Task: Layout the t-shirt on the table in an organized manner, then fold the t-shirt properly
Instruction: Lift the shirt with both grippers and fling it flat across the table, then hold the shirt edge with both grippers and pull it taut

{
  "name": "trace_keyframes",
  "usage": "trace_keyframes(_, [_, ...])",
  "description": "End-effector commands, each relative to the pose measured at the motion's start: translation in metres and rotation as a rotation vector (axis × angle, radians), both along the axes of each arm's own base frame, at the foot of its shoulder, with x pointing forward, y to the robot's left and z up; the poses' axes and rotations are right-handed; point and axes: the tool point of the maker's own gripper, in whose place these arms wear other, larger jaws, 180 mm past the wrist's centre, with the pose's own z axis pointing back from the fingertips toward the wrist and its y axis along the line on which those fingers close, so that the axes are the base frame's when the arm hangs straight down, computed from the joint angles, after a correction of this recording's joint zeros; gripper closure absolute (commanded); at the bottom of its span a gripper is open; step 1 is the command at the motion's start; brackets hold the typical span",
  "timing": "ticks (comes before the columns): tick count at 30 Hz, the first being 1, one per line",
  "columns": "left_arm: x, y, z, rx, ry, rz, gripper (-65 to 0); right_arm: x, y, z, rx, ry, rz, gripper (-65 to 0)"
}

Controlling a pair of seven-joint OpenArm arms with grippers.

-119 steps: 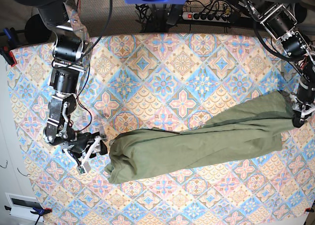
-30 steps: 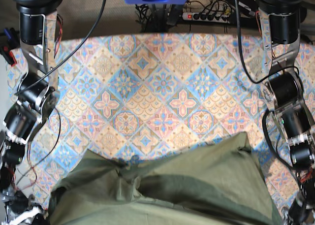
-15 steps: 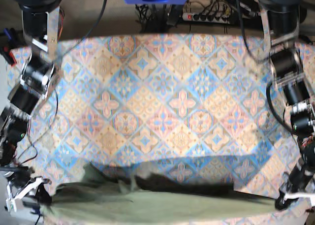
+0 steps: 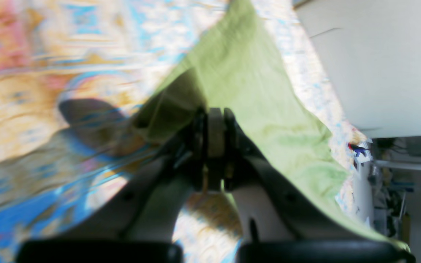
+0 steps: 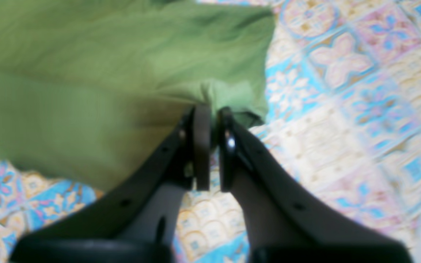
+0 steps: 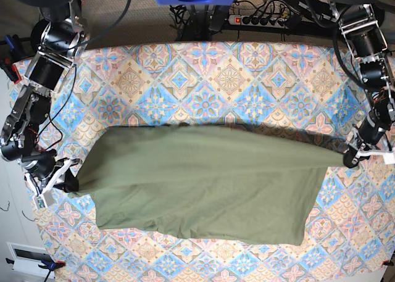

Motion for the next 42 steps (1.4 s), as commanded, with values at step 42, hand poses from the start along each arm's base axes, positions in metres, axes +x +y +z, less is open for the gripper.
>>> trace_keyframes(42, [-0.095,-0.014,-0.076,0.139,0.221,0.008,-13.5,-0.092,-0.041,-0.108,-0.311,0.408,-0.125,-16.6])
